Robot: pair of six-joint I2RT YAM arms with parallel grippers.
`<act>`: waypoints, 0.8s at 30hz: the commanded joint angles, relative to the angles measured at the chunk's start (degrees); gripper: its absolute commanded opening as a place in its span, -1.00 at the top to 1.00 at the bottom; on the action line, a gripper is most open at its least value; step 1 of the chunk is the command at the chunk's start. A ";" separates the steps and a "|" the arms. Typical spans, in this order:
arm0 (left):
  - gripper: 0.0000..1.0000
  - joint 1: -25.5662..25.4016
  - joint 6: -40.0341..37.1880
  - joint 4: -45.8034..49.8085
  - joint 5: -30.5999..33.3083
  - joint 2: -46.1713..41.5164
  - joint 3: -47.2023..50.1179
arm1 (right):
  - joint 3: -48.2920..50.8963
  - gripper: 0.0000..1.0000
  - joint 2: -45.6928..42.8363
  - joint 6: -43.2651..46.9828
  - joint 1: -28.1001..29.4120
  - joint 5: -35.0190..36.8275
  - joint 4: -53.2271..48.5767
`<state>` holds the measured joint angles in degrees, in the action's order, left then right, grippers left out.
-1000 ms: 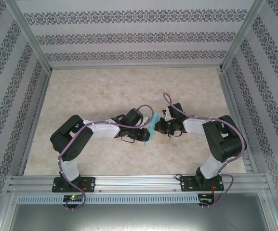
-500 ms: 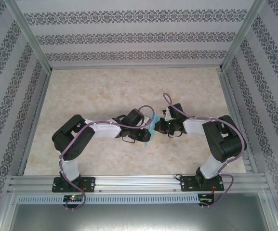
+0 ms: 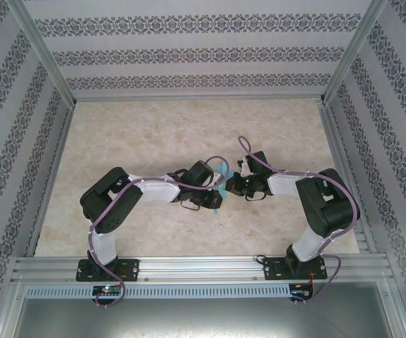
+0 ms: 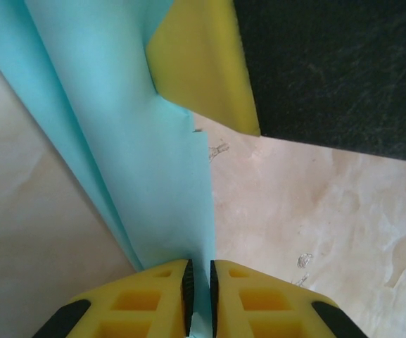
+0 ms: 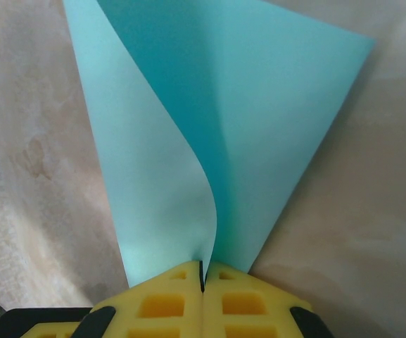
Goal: Fold a paper plane with a square sheet of paper (pick it up from the middle)
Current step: Fold the wing for the fifth time at the center of the table.
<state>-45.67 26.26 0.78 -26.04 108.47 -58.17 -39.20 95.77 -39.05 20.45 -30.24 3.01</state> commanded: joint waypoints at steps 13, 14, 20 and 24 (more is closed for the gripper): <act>0.62 -1.35 -4.54 4.23 4.71 4.68 3.02 | 2.81 0.62 -9.76 0.02 -2.31 1.63 -8.37; 0.62 -1.35 -4.64 4.16 4.77 4.61 3.12 | 3.41 0.63 -10.16 -0.81 -2.49 0.27 -6.88; 0.61 -1.35 -5.08 3.27 3.93 4.47 3.38 | 6.41 0.81 -7.68 -10.10 -1.98 -8.26 8.08; 0.62 -1.35 -5.48 3.27 3.85 4.22 3.63 | 6.79 0.85 -5.40 -14.09 -0.85 -9.86 14.35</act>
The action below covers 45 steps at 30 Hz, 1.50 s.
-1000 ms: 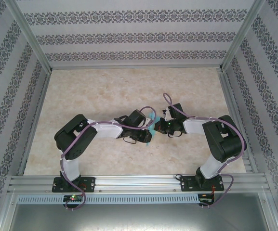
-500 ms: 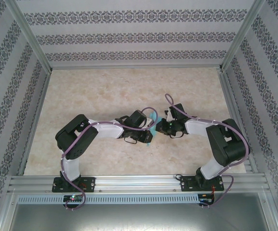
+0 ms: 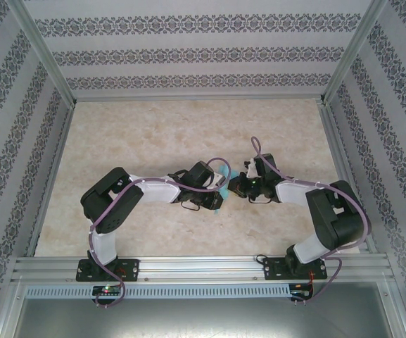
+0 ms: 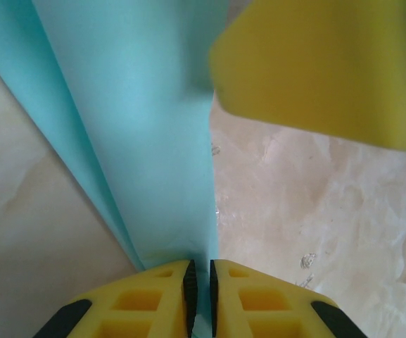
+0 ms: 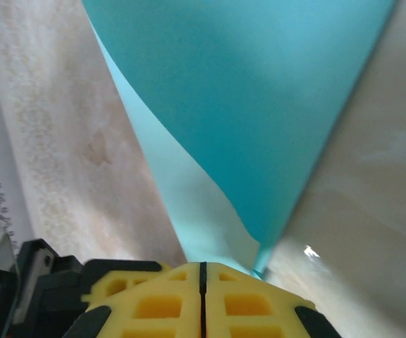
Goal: Fold a paper plane with a square sheet of paper (pick it up from the middle)
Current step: Fold the wing for the fifth time at the center of the table.
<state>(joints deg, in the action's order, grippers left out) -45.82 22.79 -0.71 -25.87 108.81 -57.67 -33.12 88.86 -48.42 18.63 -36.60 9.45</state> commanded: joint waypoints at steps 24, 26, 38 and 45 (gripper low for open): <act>0.48 -1.15 1.50 4.84 2.07 -3.82 0.59 | -1.16 0.92 10.12 5.48 2.11 8.42 -5.97; 0.43 -1.24 2.96 4.13 3.65 -5.31 0.87 | -1.02 0.92 10.35 5.80 2.03 8.83 -6.33; 0.34 -4.84 6.56 7.85 10.69 -8.71 2.30 | -0.22 0.93 11.87 5.27 2.13 8.05 -3.94; 0.35 -7.07 6.41 10.10 14.26 -7.27 0.99 | -0.34 0.93 11.60 5.12 2.27 7.86 -3.91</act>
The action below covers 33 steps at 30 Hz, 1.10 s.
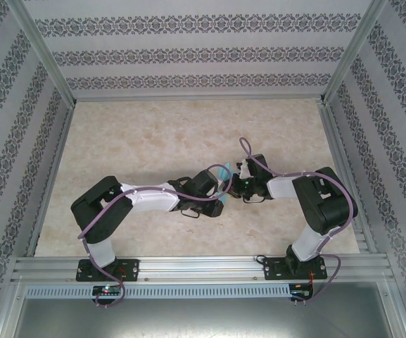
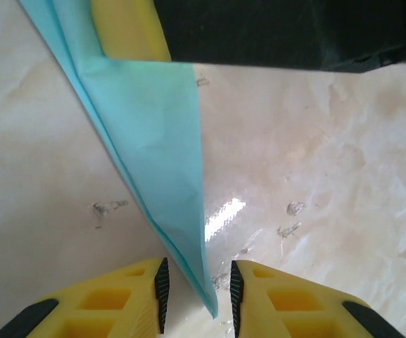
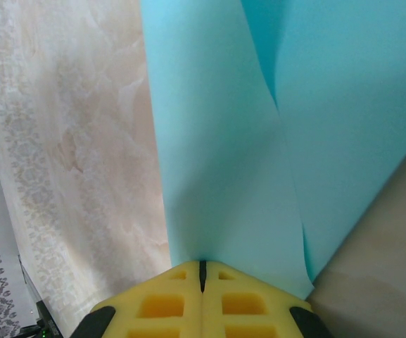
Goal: Fold a paper plane with a square sheet of paper (pick it up from the middle)
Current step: Fold the wing for the fifth time at the center of the table.
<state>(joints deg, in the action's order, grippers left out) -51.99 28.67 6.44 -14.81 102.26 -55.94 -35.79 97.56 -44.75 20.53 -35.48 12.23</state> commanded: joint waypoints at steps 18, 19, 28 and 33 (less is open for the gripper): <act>0.56 -4.87 -2.33 10.26 10.97 5.57 -7.34 | 2.32 0.94 2.04 1.99 0.12 6.66 -7.03; 0.60 -5.33 -2.55 11.34 12.38 5.89 -7.89 | 2.30 0.94 1.98 2.10 0.13 6.74 -7.21; 0.76 -8.25 -3.90 17.65 20.14 6.75 -10.12 | 2.30 0.95 2.29 2.48 -0.27 6.59 -7.15; 0.77 -10.30 -4.65 20.62 24.16 8.68 -11.68 | 2.30 0.96 2.16 2.55 -0.30 6.31 -7.05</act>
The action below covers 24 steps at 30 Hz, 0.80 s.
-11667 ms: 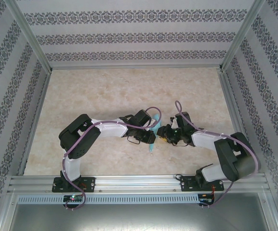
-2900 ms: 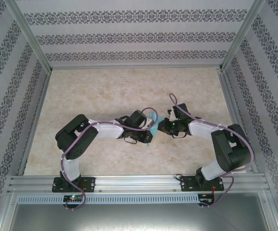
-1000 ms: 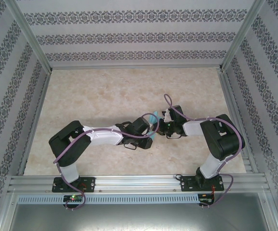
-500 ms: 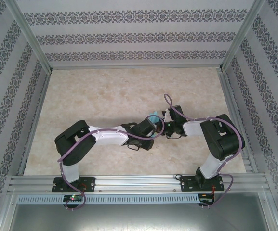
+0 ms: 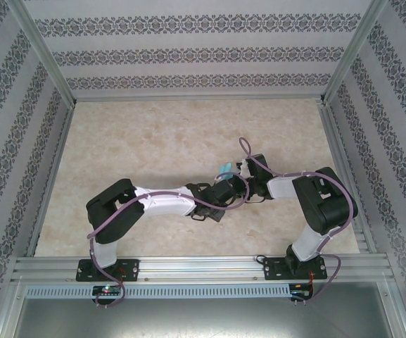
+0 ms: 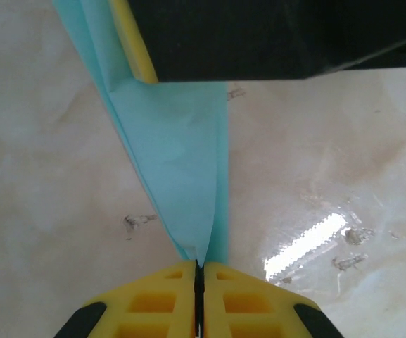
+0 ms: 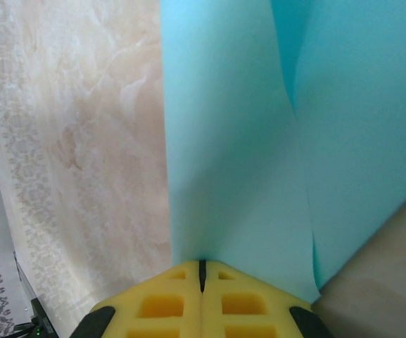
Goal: Fold a paper plane with a square sheet of paper (pick it up from the middle)
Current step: Fold the wing for the fifth time at the center of the table.
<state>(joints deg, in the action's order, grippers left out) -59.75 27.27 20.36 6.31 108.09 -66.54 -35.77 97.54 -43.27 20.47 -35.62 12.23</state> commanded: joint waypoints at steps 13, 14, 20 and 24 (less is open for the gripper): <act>0.82 -5.67 -5.42 8.56 6.43 6.76 -2.77 | 2.72 0.96 2.49 0.56 -0.30 5.43 -5.34; 0.79 -5.73 -5.46 8.51 6.10 6.79 -2.80 | 2.81 0.96 2.40 0.55 -0.34 5.34 -5.13; 0.62 -5.72 -5.73 7.02 3.86 5.86 -2.45 | 3.23 0.96 1.88 0.47 -0.33 5.12 -5.09; 0.50 -5.73 -5.64 6.45 2.10 4.12 -2.41 | 3.34 0.96 1.87 0.46 -0.26 5.12 -4.93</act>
<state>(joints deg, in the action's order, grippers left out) -62.52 27.29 24.47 16.38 110.54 -69.78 -34.72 97.56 -42.81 20.01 -36.56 14.31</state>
